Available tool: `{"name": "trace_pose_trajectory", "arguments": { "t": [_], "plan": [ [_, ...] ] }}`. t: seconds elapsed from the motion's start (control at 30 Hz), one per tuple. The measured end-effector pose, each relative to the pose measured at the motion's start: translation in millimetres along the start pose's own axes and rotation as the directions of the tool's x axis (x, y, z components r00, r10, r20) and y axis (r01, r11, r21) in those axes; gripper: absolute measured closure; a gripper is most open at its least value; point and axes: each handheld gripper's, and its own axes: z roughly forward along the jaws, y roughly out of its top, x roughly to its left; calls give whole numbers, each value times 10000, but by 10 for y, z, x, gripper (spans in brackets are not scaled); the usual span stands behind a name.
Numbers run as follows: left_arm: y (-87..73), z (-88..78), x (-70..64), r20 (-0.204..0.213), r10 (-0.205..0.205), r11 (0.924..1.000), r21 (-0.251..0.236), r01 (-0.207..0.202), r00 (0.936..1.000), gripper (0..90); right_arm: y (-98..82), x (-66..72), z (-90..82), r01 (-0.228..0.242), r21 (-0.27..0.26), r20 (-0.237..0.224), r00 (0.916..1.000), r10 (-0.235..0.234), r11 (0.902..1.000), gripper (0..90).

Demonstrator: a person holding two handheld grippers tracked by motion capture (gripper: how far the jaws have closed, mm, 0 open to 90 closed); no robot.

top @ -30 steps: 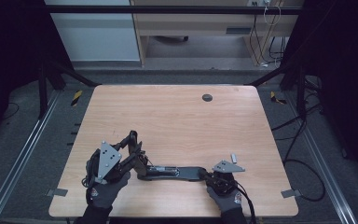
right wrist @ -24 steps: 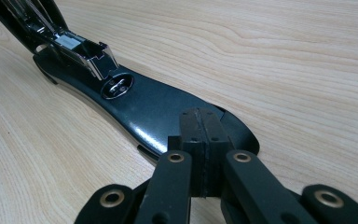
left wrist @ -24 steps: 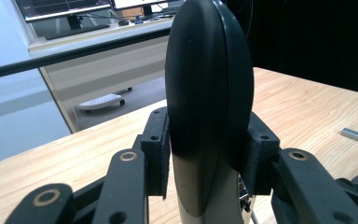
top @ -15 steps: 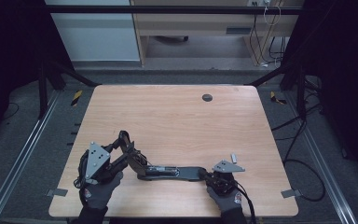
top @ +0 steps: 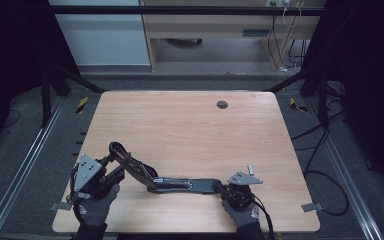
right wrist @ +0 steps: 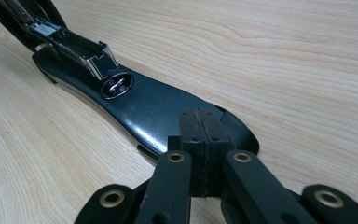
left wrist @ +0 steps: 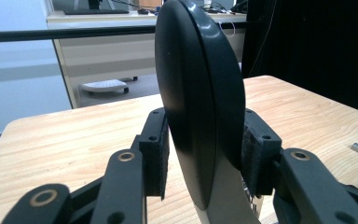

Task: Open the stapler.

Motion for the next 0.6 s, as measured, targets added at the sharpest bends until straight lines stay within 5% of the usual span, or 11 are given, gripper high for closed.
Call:
{"name": "trace_pose_trajectory", "arguments": {
  "t": [0.6],
  "plan": [
    [-151,-91,227,-302,-939,9954,171,944,9951,564,1,3,0,-24,3,19,10000,24,10000,900]
  ]
}}
